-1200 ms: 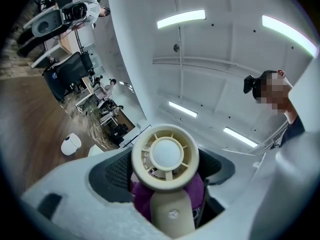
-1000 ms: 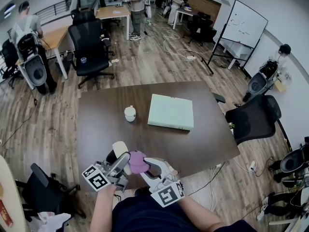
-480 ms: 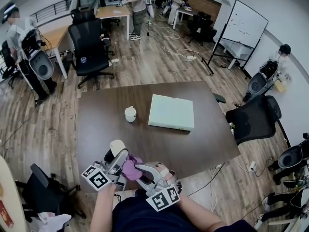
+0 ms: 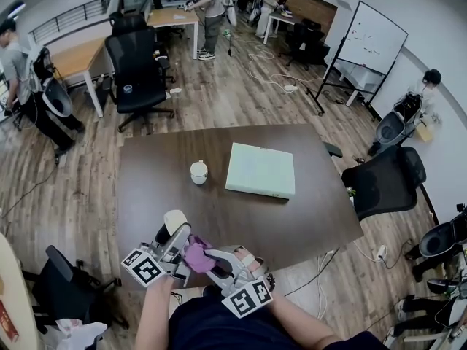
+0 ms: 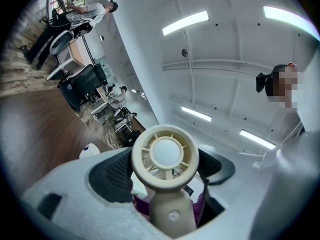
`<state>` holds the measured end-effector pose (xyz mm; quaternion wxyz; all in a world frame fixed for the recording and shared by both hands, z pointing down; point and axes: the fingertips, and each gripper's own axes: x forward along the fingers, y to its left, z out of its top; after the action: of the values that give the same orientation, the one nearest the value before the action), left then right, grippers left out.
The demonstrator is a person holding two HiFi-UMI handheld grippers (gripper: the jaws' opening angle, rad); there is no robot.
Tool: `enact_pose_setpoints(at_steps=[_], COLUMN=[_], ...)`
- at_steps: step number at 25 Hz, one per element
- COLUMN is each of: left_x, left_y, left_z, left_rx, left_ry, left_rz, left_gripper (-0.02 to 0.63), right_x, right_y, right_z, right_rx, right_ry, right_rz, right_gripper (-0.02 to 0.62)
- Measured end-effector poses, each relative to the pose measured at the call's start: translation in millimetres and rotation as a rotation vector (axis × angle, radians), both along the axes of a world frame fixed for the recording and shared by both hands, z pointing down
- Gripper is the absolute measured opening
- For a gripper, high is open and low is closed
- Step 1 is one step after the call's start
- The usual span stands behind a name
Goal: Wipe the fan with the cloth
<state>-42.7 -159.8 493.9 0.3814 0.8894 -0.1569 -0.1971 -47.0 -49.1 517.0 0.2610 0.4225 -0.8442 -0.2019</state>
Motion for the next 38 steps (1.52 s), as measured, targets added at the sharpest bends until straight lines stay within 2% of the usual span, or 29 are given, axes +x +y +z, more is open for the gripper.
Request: enact_pose_setpoints(at_steps=[5, 18, 25, 29, 34, 38], left_x=[-5, -3, 4, 7, 3, 3], left_y=[-5, 0, 7, 13, 13, 17], left_z=[-1, 1, 13, 23, 28, 42], left_rx=[0.001, 0.017, 0.068, 0.095, 0.094, 0.133], left_ry=[0.002, 0.005, -0.075, -0.124, -0.13, -0.22], left_rz=[-0.009, 0.038, 0.073, 0.089, 0.1, 0.102], left_gripper=[0.38, 0.38, 0.38, 0.38, 0.38, 0.38], right_x=[2, 23, 35, 56, 92, 123], right_y=[-2, -3, 6, 9, 5, 1], right_z=[7, 36, 86, 119, 161, 190], right_rx=[-0.033, -0.16, -0.275, -0.371, -0.52, -0.603], right_ry=[-0.018, -0.117, -0.067, -0.119, -0.286, -0.355], right_rz=[-0.009, 0.04, 0.073, 0.146, 0.287, 0.398], right_gripper=[0.114, 0.114, 0.114, 0.114, 0.114, 0.112])
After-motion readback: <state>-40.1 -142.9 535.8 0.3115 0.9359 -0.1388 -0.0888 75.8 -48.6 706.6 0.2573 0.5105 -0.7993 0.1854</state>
